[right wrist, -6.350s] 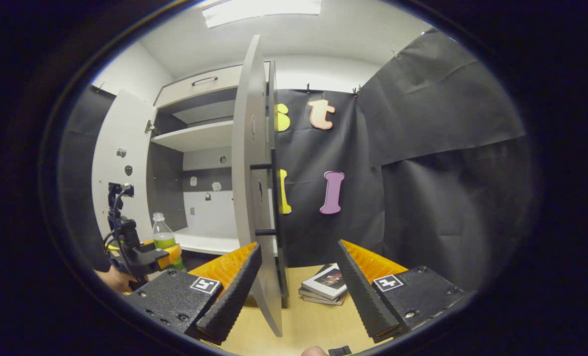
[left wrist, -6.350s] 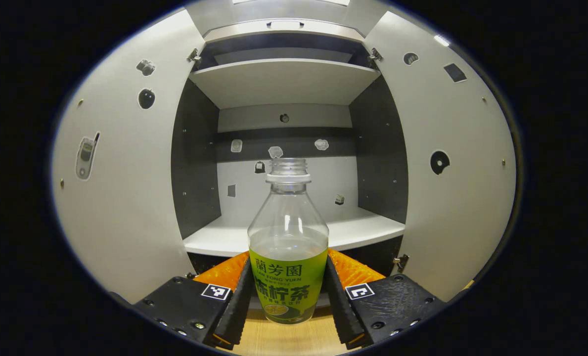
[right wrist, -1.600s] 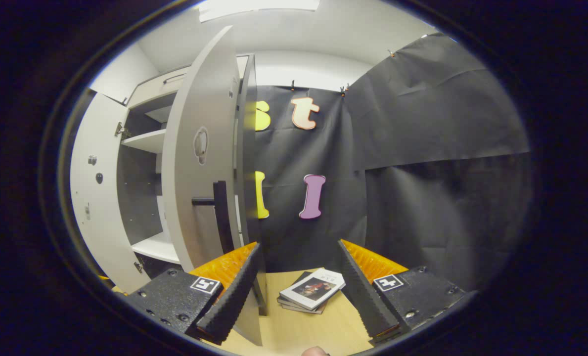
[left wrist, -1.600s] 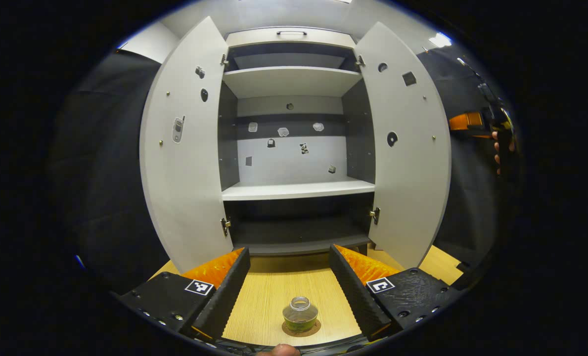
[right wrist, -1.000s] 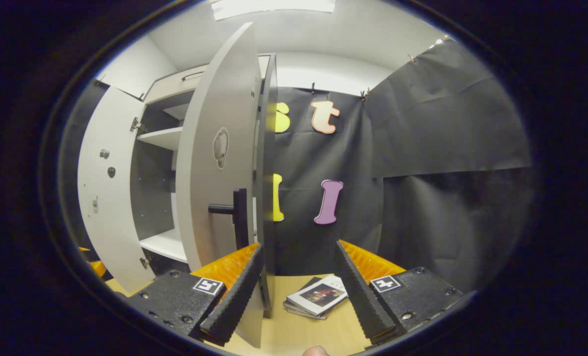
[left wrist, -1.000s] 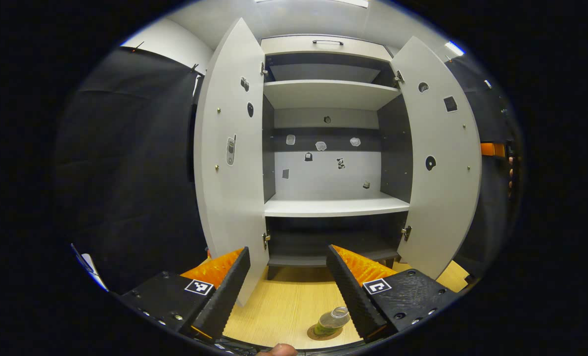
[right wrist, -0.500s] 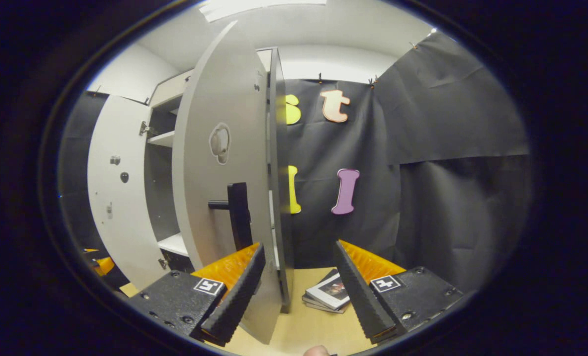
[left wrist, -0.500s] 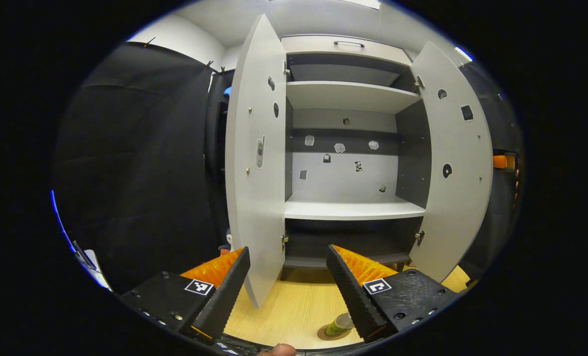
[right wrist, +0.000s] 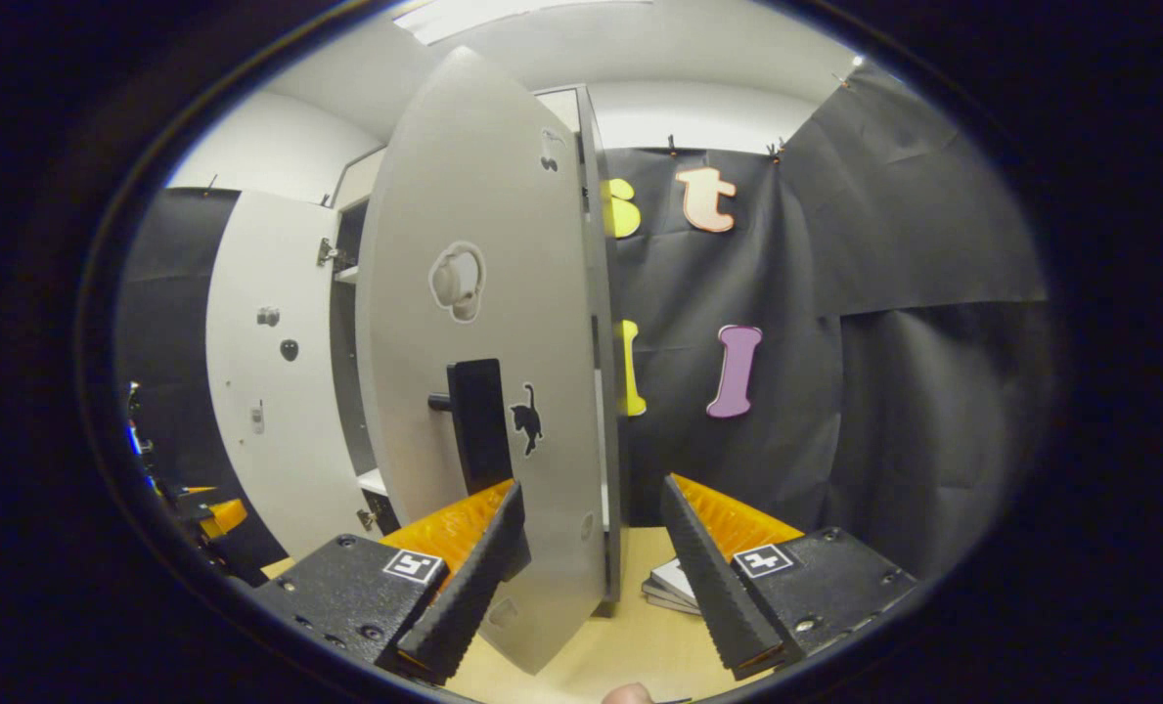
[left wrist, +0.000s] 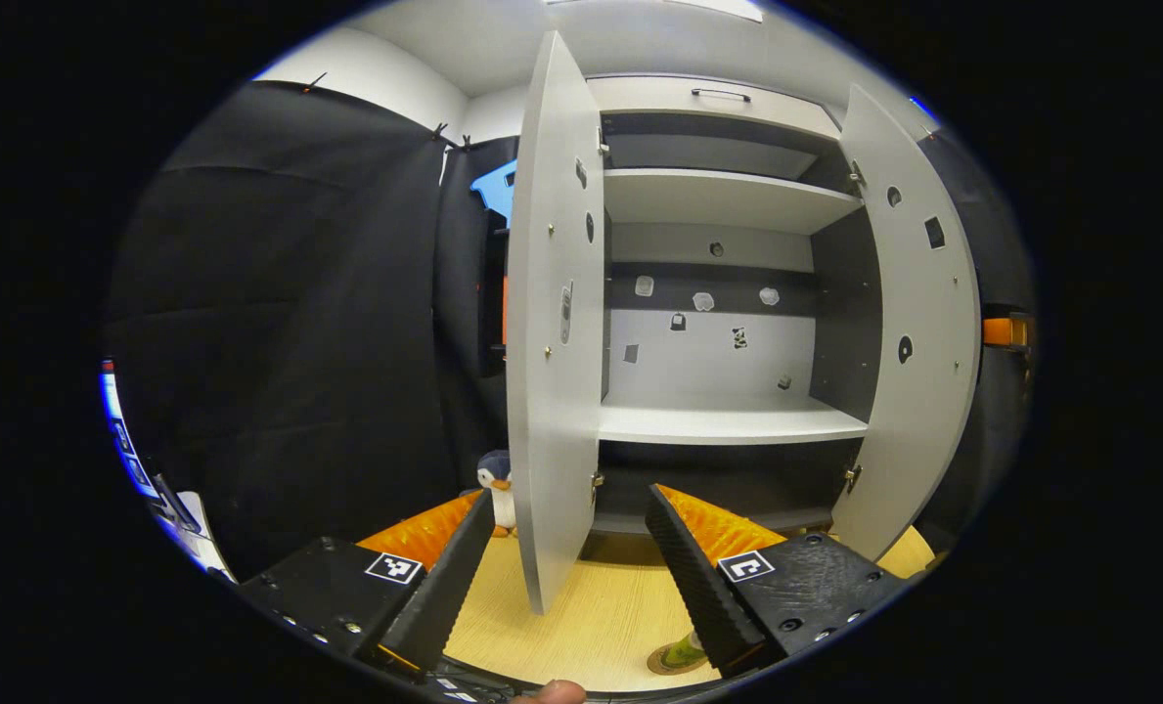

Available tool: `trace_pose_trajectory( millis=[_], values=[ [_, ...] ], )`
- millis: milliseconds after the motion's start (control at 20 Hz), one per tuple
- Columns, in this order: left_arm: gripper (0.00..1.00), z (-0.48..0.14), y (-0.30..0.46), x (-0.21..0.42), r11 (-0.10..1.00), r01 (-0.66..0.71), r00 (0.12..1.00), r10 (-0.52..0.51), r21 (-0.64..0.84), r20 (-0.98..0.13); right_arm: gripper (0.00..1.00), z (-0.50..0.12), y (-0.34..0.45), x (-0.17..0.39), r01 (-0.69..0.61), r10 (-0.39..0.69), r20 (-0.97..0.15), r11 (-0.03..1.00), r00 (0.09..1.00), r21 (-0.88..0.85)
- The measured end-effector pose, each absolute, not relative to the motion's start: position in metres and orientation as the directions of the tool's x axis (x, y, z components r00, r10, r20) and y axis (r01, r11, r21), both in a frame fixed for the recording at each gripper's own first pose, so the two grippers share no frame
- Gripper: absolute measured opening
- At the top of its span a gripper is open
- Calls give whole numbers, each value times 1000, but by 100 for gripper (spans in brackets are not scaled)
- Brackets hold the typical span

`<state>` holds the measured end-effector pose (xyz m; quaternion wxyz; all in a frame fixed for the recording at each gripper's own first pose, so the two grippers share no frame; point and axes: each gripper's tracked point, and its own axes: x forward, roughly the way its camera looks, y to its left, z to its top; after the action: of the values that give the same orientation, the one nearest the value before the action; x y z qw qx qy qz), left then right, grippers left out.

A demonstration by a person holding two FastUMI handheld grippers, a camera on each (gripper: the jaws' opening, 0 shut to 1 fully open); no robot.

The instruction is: Grasp the bottle in the cabinet with the left hand and place it on the coaster, then close the right door with the right hand and the left door with the left hand.

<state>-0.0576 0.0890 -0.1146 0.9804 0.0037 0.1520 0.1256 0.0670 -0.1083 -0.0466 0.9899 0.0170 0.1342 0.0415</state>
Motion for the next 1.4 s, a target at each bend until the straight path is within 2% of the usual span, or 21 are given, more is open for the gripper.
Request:
trace_pose_trajectory(
  millis=[350,400,650,750,800,850,900,1050,1100,1150,1200,1250,1300,1350,1400],
  values=[
    [94,-108,100,-60,961,-269,919,276,64,-283,89,-52,-81,78,-125,127,-263,992,956,24],
    [94,-107,103,-61,960,-274,918,281,63,-281,93,-53,-76,80,-136,139,-266,990,954,29],
    [94,-108,119,-64,948,-317,908,316,45,-275,94,-66,-50,96,-178,189,-266,982,945,64],
    [94,-110,123,-69,942,-333,901,333,48,-278,89,-74,-35,103,-200,215,-286,976,934,82],
    [94,-111,126,-70,940,-338,899,338,51,-278,94,-74,-25,106,-220,238,-287,971,928,92],
    [94,-113,128,-72,938,-343,896,344,54,-279,90,-74,-17,110,-236,255,-284,967,924,99],
    [94,-112,132,-75,935,-351,894,353,56,-278,94,-74,-9,115,-249,266,-282,964,922,98],
    [94,-113,143,-80,923,-381,881,380,56,-281,94,-81,9,131,-263,279,-290,960,916,91],
    [94,-113,148,-81,919,-390,877,390,58,-281,89,-83,13,136,-268,281,-294,960,913,86],
    [94,-112,152,-82,915,-399,873,400,61,-281,94,-85,17,140,-272,282,-297,959,912,75],
    [94,-112,157,-84,911,-407,869,408,64,-281,89,-86,18,146,-269,277,-291,961,916,69],
    [94,-112,161,-84,908,-415,865,415,65,-282,94,-85,20,148,-270,277,-292,961,916,65],
    [94,-110,165,-85,906,-419,863,419,65,-283,89,-85,21,150,-270,276,-294,961,915,61],
    [94,-110,168,-83,905,-421,862,421,64,-283,94,-85,23,151,-269,274,-290,961,917,60],
    [94,-109,171,-81,904,-422,861,422,65,-284,94,-86,23,151,-270,274,-291,961,917,56]
  ],
)
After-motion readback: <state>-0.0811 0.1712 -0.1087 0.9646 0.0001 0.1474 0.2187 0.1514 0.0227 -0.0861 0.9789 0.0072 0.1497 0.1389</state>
